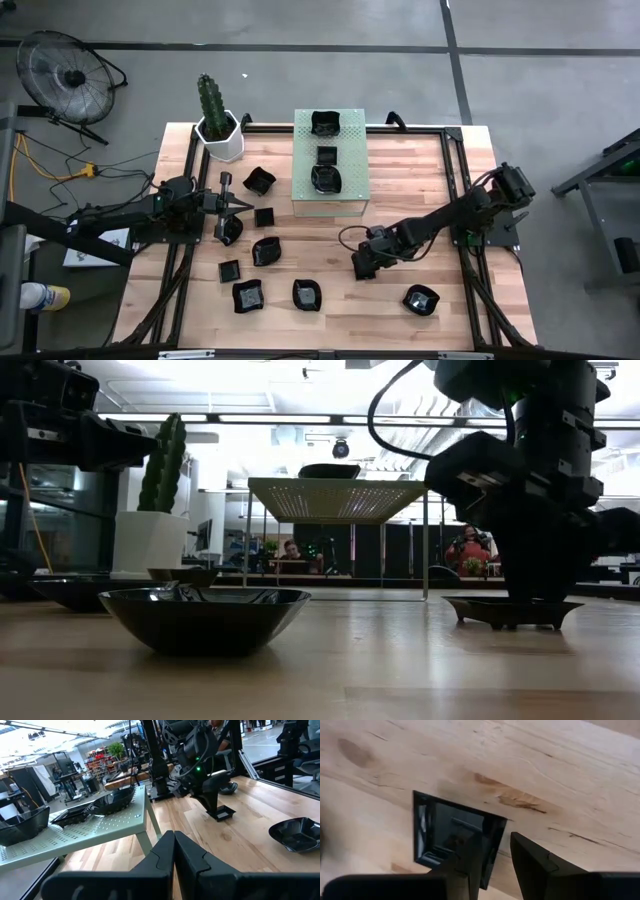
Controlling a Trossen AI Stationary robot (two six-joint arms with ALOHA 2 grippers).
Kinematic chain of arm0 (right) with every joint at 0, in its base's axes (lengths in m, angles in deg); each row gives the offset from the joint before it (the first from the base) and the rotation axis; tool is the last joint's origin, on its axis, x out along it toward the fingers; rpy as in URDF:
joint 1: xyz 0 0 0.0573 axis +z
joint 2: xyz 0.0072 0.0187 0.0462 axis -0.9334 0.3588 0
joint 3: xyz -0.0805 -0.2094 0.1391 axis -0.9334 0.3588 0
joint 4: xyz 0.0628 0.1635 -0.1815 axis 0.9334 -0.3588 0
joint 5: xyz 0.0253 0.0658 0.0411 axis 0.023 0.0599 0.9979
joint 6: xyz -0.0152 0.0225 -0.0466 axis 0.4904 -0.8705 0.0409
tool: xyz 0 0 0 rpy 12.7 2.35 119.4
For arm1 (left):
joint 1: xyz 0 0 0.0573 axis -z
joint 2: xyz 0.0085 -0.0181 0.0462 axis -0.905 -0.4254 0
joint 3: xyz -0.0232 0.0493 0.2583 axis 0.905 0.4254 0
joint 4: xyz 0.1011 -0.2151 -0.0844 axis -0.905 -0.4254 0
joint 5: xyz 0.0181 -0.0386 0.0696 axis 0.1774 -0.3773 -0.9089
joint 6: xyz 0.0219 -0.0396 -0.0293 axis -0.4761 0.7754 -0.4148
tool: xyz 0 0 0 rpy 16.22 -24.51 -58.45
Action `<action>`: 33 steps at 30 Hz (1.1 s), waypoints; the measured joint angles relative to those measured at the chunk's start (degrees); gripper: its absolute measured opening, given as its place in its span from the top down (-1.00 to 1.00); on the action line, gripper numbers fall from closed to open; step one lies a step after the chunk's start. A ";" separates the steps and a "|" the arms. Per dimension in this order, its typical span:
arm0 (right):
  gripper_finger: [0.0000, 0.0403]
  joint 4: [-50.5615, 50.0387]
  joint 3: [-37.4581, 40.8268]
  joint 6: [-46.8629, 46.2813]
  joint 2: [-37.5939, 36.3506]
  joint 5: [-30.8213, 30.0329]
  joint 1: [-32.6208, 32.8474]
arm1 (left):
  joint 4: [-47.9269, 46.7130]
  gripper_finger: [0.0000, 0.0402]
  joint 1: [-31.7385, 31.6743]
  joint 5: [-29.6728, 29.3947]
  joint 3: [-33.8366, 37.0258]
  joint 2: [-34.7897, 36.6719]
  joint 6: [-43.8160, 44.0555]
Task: Pick & Place Mini shaped plates
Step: Stack the black square plate on top of the black square plate on the shelf
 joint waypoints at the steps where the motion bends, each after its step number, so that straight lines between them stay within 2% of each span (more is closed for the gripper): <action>1: 0.52 0.14 0.00 -0.03 -0.03 -0.32 0.00 | 0.00 0.99 0.02 0.01 -0.01 -0.01 -0.02; 8: 0.58 0.07 0.00 -0.04 -0.08 -0.45 -0.13 | 0.00 0.99 0.00 0.01 0.00 -0.01 -0.02; 21: 0.97 0.14 -0.02 0.22 -0.10 -0.30 -0.13 | 0.00 0.99 0.00 0.00 -0.01 0.00 0.00; 33: 0.99 2.79 -0.02 1.07 -1.23 1.32 -0.13 | 0.00 0.99 0.02 0.01 0.00 -0.01 0.00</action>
